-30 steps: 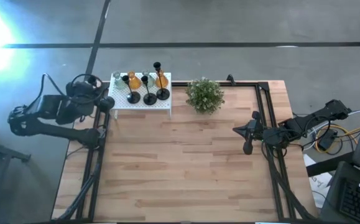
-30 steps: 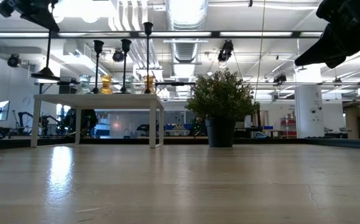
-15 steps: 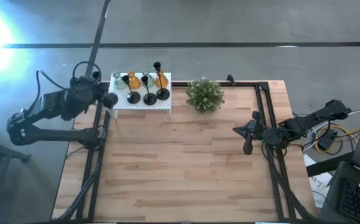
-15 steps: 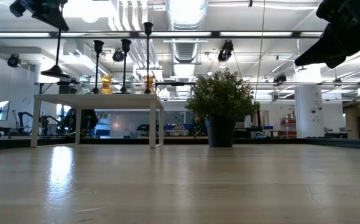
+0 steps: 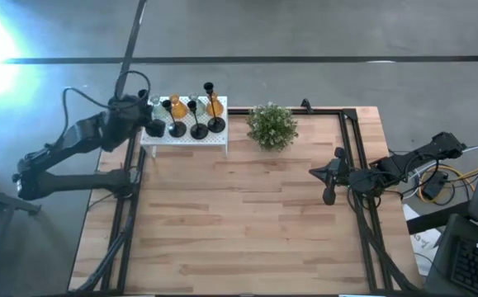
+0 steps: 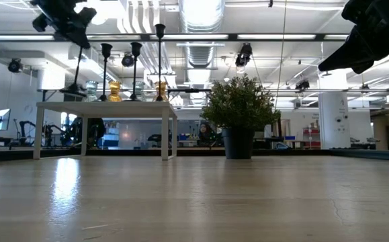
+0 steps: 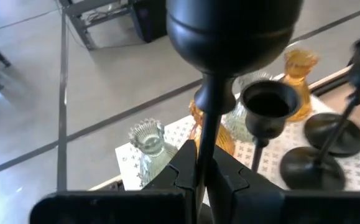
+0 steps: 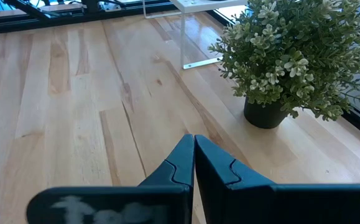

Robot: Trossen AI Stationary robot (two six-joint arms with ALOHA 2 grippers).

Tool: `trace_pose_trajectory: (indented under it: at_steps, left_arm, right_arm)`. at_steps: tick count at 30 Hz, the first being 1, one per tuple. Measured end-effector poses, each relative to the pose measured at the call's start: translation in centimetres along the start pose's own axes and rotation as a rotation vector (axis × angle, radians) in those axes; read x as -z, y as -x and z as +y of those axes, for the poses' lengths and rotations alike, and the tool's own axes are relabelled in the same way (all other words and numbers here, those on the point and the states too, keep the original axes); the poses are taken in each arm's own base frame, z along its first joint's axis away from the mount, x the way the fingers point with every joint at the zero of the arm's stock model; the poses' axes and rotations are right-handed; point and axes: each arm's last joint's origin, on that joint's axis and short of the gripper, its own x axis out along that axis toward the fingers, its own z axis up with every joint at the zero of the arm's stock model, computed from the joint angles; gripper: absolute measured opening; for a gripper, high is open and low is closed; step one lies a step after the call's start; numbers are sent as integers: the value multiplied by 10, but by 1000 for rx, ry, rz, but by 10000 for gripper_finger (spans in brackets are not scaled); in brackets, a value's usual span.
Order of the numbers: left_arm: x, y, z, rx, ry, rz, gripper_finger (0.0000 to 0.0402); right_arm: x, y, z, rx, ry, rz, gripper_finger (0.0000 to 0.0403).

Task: Pick & Place candle stick holders
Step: Put the large black candle holder on the shelf

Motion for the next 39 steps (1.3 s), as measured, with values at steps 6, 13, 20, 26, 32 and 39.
trace_pose_trajectory:
  at_steps: [6, 13, 20, 26, 32, 39]
  left_arm:
    - [18, 1, 12, -20, 76, -21, 16]
    - [31, 2, 17, -7, 128, -30, 16]
    - [39, -5, 13, -8, 125, -23, 16]
    - [43, -9, 11, -14, 120, -11, 16]
    - [42, -10, 12, -27, 128, -16, 16]
    - [41, -11, 13, -41, 130, -23, 31]
  right_arm:
    - [0, 0, 0, 0, 0, 0, 8]
    - [0, 0, 0, 0, 0, 0, 8]
    - [0, 0, 0, -1, 1, 0, 8]
    - [0, 0, 0, -1, 0, 0, 8]
    - [0, 0, 0, -1, 0, 0, 8]
    - [0, 0, 0, -1, 0, 0, 8]
